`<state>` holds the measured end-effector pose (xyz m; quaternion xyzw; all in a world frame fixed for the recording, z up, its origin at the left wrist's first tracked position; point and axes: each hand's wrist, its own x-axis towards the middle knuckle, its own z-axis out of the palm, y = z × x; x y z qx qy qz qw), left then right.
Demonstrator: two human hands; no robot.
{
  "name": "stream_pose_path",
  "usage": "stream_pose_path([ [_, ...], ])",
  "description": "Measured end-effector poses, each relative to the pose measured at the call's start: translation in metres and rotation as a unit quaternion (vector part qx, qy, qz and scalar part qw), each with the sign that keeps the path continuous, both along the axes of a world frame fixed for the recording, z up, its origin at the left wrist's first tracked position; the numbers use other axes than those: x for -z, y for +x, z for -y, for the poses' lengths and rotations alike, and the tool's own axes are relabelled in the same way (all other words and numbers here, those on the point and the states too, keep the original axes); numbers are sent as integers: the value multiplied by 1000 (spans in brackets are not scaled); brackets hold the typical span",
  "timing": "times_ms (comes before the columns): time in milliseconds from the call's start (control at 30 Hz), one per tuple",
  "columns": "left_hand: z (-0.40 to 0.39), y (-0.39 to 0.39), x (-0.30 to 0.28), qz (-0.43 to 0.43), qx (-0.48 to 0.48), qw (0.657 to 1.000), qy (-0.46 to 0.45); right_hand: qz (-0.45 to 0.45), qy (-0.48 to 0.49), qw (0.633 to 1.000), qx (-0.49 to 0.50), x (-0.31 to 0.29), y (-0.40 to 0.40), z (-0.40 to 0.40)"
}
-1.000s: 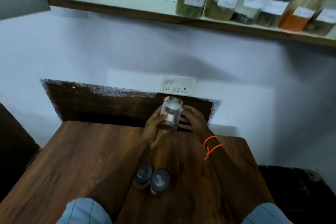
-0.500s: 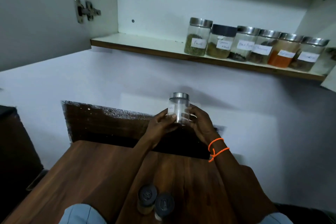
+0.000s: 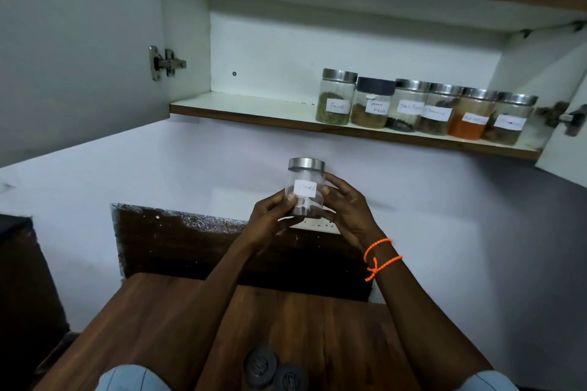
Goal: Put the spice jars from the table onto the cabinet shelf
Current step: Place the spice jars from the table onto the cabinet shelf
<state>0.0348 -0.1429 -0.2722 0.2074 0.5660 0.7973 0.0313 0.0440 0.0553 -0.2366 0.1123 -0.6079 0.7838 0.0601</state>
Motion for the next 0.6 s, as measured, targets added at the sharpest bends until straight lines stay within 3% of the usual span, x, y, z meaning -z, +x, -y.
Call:
stream_pose_path([
  [367, 3, -8, -16, -27, 26, 999, -16, -23, 5, 1000, -14, -25, 2, -2],
  [600, 10, -24, -45, -97, -42, 993, -49, -74, 67, 995, 26, -59, -9, 3],
])
